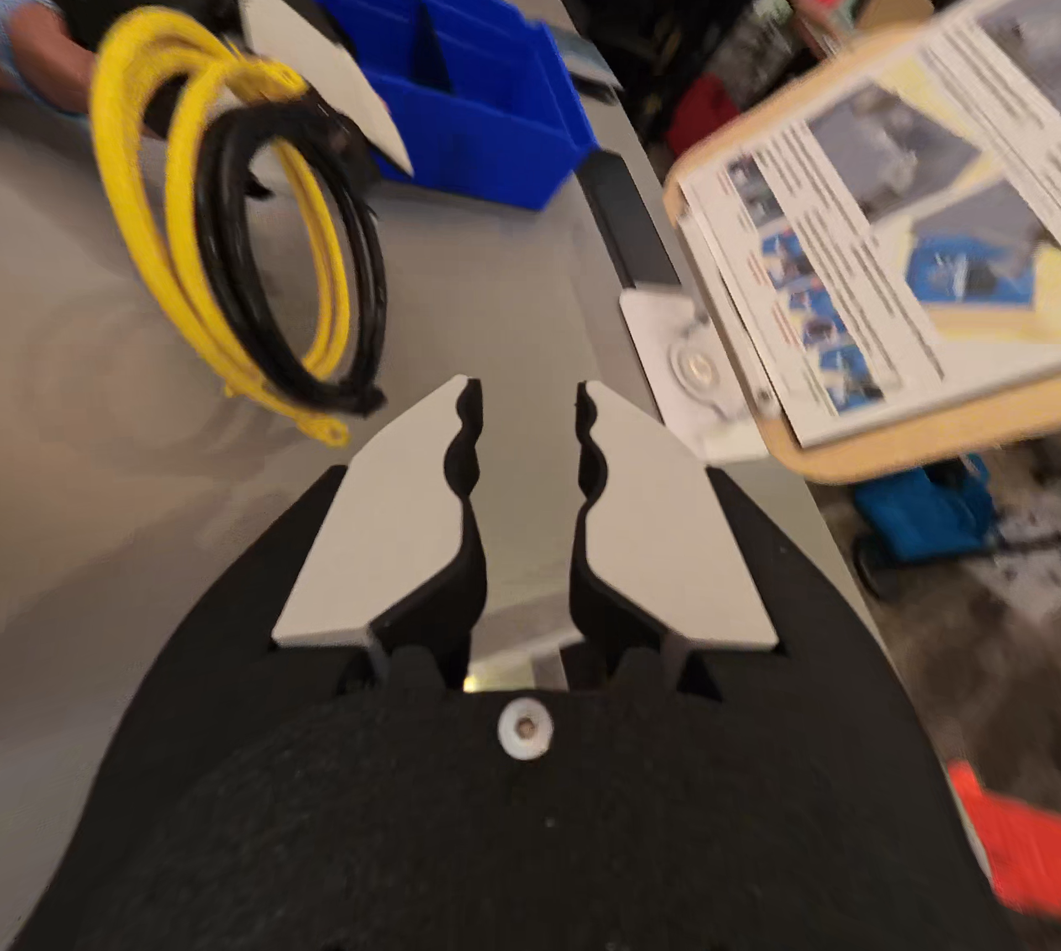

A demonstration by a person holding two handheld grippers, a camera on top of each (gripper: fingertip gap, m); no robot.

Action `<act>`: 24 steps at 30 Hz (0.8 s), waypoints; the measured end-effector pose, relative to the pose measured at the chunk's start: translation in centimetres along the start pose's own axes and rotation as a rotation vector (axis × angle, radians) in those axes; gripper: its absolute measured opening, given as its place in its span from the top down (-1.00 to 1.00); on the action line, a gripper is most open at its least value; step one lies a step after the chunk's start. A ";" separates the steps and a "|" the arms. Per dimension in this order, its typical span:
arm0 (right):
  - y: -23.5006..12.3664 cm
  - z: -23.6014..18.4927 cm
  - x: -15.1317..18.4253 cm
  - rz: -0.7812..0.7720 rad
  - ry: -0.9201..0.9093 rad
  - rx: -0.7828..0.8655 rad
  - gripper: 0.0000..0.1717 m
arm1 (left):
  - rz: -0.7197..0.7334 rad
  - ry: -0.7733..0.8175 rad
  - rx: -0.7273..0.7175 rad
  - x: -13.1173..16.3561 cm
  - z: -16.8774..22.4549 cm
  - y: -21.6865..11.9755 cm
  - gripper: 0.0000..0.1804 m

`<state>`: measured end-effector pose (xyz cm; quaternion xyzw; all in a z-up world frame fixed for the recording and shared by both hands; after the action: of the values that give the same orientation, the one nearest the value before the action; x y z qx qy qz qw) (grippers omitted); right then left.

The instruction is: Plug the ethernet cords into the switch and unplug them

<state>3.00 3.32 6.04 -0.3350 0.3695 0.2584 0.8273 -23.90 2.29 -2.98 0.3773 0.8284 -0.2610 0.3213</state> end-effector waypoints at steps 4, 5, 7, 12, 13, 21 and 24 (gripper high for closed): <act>2.8 -2.1 -2.0 0.145 -0.105 -0.201 0.66 | 0.065 0.031 0.055 -0.6 0.9 0.0 0.73; 3.7 -2.9 -2.4 0.167 -0.139 -0.247 0.67 | 0.083 0.032 0.067 -0.8 1.0 -0.1 0.73; 5.4 -4.4 -2.9 0.185 -0.200 -0.307 0.67 | 0.112 0.026 0.093 -1.0 1.3 -0.1 0.72; 7.3 -4.9 -3.7 0.197 -0.248 -0.307 0.66 | 0.075 0.025 0.101 -0.7 1.3 0.1 0.72; 7.2 -4.2 -3.9 0.183 -0.255 -0.271 0.69 | 0.048 0.021 0.099 -0.5 1.2 0.2 0.72; 6.3 -5.2 -8.3 0.041 -0.301 -0.345 0.67 | -0.225 -0.018 0.038 1.4 0.5 1.5 0.72; 8.5 -7.5 -8.3 -0.095 -0.469 -0.319 0.64 | -0.296 -0.005 0.033 1.8 0.7 1.9 0.72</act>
<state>-10.96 1.67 5.74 -0.4091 0.1066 0.3449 0.8381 -23.12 3.74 -5.14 0.2559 0.8698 -0.3200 0.2749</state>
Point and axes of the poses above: each gripper's, where its closed fingertips meet, y out along the fingers, x out of its underside, z = x × y across the jaws, the point moved 9 cm from there along -y, back along the fingers, and after that the axes turned 9 degrees about x, right-handed, at the moved point
